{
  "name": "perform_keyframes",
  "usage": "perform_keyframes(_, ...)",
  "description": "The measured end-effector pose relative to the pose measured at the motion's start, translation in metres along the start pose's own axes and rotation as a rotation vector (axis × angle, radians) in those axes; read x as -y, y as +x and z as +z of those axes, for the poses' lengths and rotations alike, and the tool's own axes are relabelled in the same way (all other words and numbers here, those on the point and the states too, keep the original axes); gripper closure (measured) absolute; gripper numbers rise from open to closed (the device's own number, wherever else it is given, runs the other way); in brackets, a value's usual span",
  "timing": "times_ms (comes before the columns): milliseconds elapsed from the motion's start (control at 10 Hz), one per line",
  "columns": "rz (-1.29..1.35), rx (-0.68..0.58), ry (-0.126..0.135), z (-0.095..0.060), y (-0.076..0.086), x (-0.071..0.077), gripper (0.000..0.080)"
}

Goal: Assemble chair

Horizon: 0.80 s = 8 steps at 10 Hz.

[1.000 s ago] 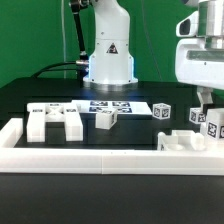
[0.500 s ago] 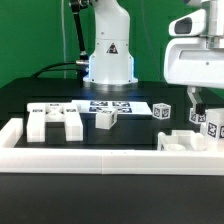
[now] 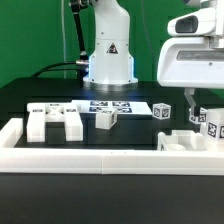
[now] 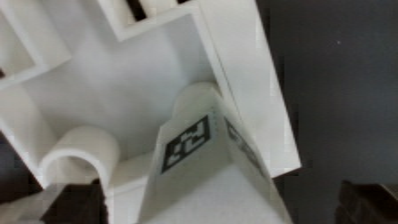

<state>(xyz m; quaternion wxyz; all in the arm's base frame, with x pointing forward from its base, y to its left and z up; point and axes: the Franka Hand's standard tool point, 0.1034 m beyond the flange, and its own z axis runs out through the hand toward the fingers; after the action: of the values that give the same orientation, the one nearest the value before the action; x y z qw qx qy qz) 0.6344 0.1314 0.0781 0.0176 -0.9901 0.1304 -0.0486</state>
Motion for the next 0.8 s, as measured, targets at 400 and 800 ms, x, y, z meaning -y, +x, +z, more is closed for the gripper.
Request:
perform_keyframes(400, -0.247, -0.001, -0.008, 0.0005, 0.0017, -0.0039, 0.0150)
perform_keyframes(800, -0.395, -0.001, -0.012, 0.0004, 0.0030, -0.0062, 0.0421)
